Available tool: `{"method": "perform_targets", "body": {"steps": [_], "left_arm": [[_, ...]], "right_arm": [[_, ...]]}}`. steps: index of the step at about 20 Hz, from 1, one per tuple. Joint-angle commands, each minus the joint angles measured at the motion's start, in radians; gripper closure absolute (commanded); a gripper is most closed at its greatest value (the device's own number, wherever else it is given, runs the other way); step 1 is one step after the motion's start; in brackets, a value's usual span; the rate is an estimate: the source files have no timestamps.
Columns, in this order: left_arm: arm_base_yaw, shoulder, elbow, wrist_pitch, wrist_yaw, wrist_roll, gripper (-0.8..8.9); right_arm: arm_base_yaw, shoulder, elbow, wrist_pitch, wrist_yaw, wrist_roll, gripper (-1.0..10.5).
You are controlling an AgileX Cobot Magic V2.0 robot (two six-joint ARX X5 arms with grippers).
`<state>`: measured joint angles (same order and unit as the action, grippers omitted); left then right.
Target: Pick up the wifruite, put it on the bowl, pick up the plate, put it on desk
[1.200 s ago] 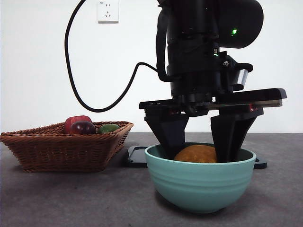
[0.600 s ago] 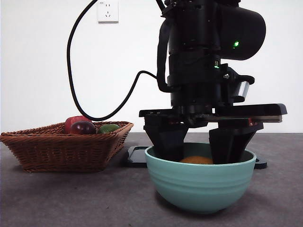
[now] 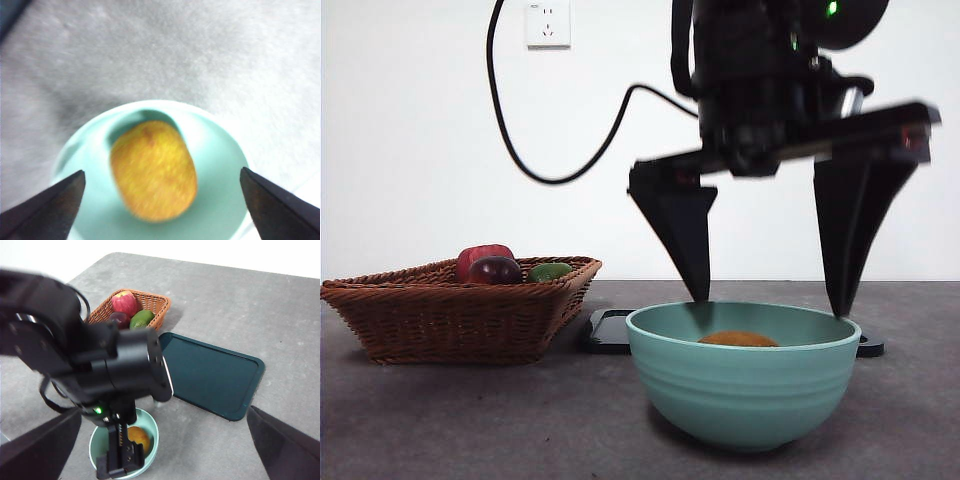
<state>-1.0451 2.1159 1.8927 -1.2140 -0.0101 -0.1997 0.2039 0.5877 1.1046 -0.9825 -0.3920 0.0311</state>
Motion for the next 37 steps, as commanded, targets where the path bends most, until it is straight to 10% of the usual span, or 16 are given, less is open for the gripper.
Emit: {"method": "perform_targets", "body": {"steps": [1,20,37], "left_arm": [[-0.014,0.019,0.071,-0.046,-0.052,0.031,2.99],[0.033,-0.673,0.047,-0.188,-0.076,0.114,2.47],[0.044,-1.489,-0.767,0.168,-0.076,0.078,2.50]], "right_arm": [[0.004,0.005,0.019,0.008,-0.001,0.010,3.0],[0.004,0.005,0.019,0.008,-0.001,0.011,3.0],[0.004,0.005,0.019,-0.037,0.001,0.014,3.0]]}}
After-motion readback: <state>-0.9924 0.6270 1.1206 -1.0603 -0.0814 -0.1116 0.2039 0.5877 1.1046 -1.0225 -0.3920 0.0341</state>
